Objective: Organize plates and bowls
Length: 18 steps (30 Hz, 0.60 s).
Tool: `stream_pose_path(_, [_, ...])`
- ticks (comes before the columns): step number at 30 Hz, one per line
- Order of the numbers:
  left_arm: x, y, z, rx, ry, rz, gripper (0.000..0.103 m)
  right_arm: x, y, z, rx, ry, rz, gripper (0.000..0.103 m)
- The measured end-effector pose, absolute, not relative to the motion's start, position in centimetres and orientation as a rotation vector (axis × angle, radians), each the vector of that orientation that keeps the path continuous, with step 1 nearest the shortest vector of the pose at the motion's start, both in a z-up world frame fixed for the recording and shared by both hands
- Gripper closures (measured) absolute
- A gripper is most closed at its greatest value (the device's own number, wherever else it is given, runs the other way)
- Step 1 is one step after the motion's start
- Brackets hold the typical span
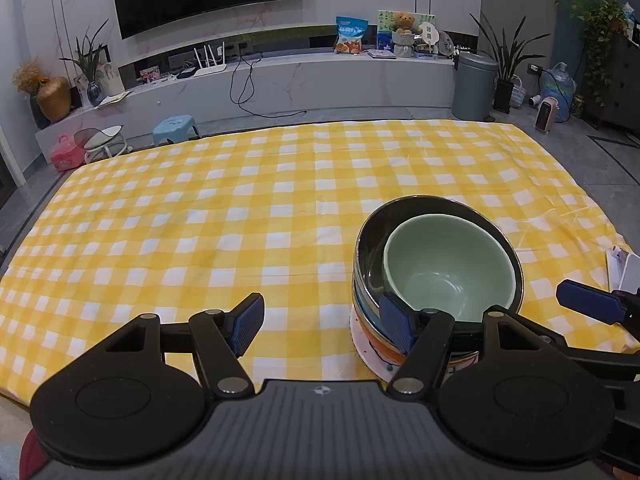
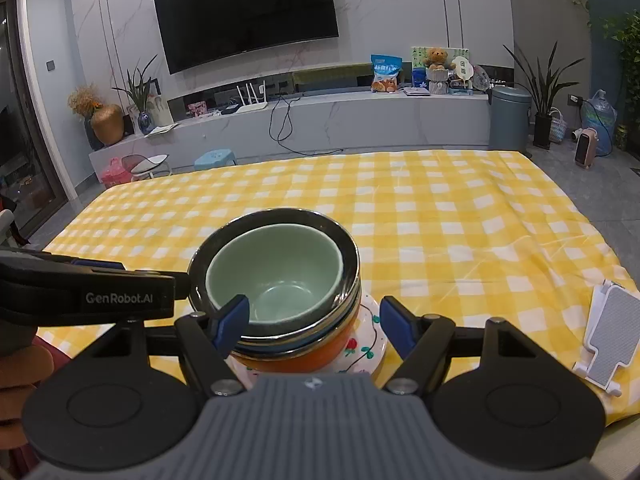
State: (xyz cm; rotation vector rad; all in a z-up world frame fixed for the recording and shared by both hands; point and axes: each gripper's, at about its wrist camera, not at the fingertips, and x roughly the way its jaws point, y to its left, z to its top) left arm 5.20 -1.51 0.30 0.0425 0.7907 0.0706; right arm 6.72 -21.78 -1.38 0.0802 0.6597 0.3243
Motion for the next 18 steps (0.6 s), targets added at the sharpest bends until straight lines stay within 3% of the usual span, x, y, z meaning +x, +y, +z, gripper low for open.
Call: stream_pose_path(18, [4.88,-1.35,0.09,0.044,0.793,0.063,0.025,6.88,-21.22,-1.78,0.064,0.678,0.348,0.031])
